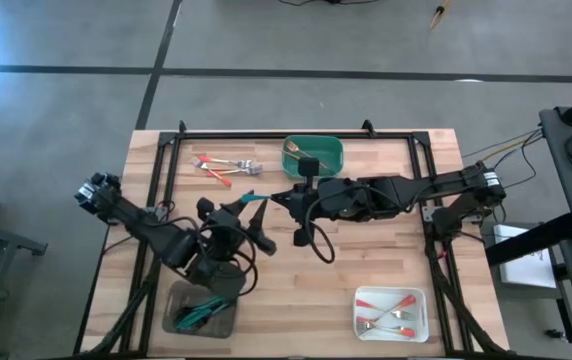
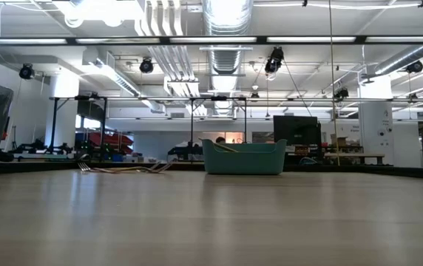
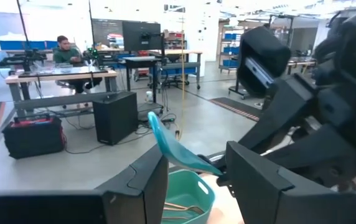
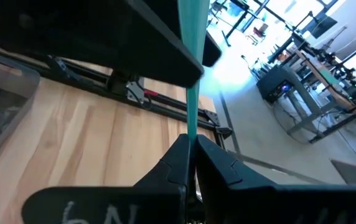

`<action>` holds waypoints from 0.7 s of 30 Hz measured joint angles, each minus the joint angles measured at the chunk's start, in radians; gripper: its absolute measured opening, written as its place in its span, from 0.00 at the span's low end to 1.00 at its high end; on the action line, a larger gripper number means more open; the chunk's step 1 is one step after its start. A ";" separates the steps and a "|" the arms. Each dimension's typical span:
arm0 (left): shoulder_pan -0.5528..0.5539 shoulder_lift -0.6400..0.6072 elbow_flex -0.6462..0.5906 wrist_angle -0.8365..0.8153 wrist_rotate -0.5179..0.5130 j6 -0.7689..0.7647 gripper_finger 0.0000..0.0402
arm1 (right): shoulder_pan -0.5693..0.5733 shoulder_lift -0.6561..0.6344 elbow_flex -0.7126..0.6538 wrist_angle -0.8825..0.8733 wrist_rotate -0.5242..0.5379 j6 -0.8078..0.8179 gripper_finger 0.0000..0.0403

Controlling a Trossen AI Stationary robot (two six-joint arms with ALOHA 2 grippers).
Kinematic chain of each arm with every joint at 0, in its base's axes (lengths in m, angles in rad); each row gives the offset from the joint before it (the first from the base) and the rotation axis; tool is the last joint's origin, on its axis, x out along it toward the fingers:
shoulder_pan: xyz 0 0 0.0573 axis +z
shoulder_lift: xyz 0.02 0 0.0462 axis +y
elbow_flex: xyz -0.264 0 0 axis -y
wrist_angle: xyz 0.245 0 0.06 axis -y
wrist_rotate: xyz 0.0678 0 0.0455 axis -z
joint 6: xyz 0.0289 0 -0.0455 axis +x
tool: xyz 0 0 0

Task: Sort silverware by color (type)
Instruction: Put the blue fork into the black bin

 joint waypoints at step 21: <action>0.003 -0.006 0.000 0.001 0.000 -0.024 0.36 | 0.000 -0.005 0.000 0.114 0.072 -0.158 0.02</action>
